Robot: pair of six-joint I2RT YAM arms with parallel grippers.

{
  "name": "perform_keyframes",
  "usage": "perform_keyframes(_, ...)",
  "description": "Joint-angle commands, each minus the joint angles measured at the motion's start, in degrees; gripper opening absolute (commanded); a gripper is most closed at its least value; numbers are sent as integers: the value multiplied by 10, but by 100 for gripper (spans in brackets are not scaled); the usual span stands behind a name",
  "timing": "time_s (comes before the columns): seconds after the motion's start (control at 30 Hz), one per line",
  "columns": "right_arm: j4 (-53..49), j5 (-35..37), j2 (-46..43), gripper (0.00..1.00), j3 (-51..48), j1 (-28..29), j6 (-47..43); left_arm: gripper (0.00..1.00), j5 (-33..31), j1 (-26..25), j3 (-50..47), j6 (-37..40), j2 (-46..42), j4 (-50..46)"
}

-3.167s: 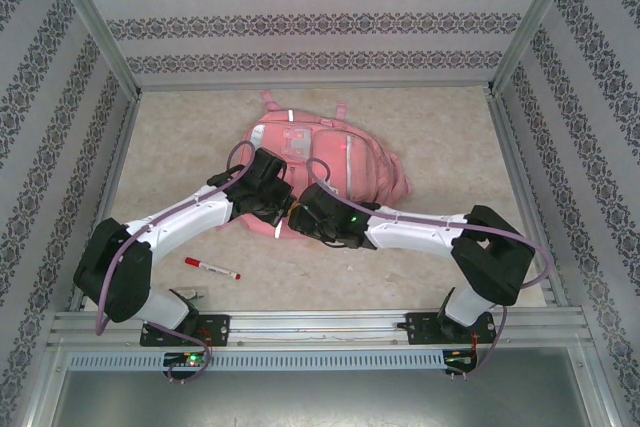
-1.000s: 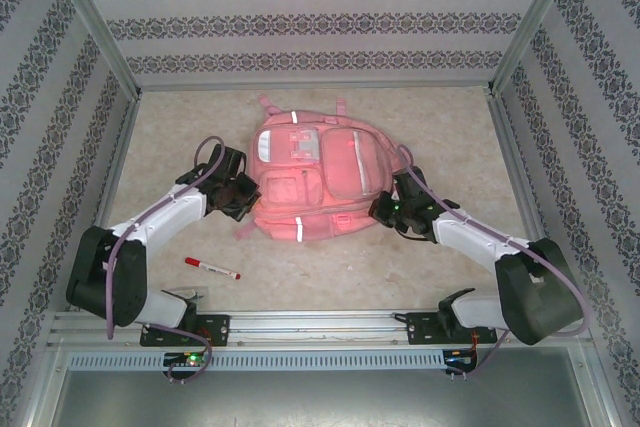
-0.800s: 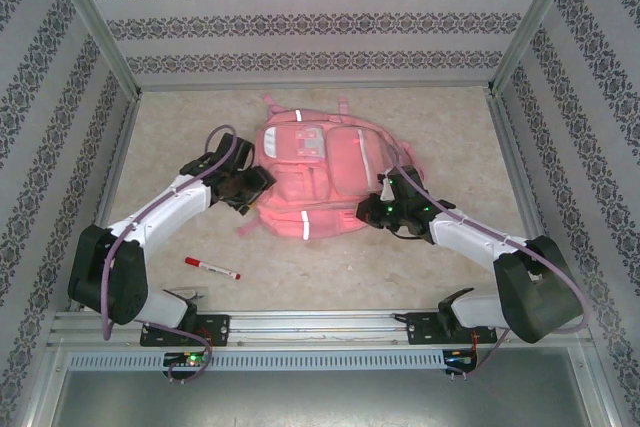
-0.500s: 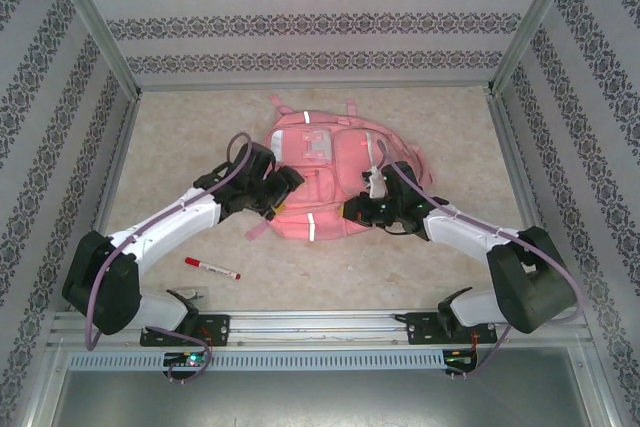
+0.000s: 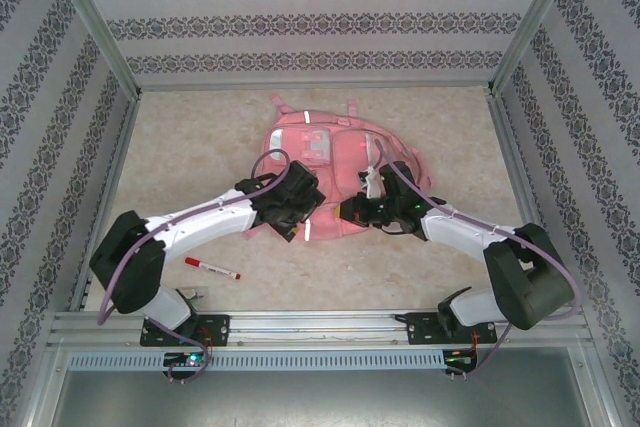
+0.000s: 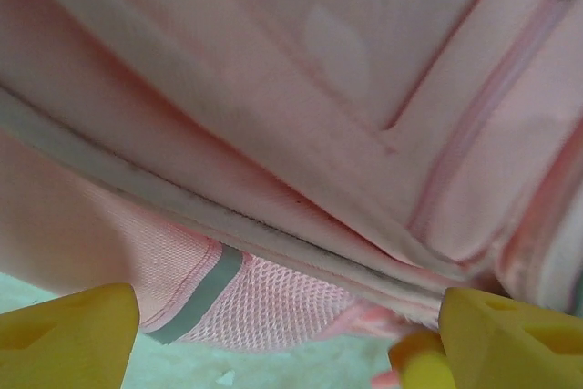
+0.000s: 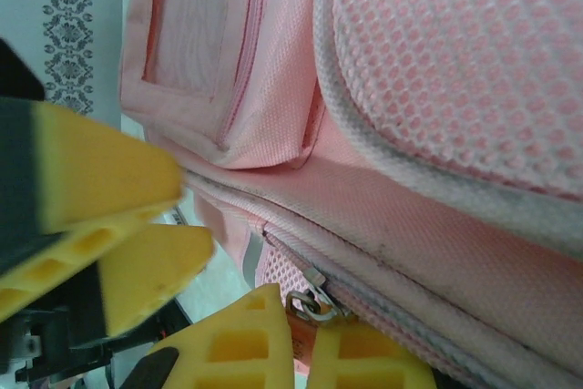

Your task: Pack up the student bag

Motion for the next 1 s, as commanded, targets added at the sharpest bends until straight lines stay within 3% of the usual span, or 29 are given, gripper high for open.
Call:
perform_keyframes(0.0, 50, -20, 9, 0, 22, 25, 11, 94, -62, -4, 8, -74, 23, -8)
perform_keyframes(0.07, 54, -15, 13, 0, 22, 35, 17, 93, -87, 0, 7, -86, 33, -12)
perform_keyframes(0.17, 59, -8, 18, 0, 17, 47, 31, 80, -125, 14, 6, -86, 46, -19)
perform_keyframes(0.4, 35, 33, 7, 0, -10, 32, 55, 14, -168, 53, 1, -43, 64, -57)
perform_keyframes(0.47, 14, 49, -1, 0, -20, 19, 62, 0, -175, 65, -10, -28, 55, -58)
perform_keyframes(0.97, -121, 93, -50, 0, -43, -100, 23, 0, -170, 189, -111, 106, -58, -27)
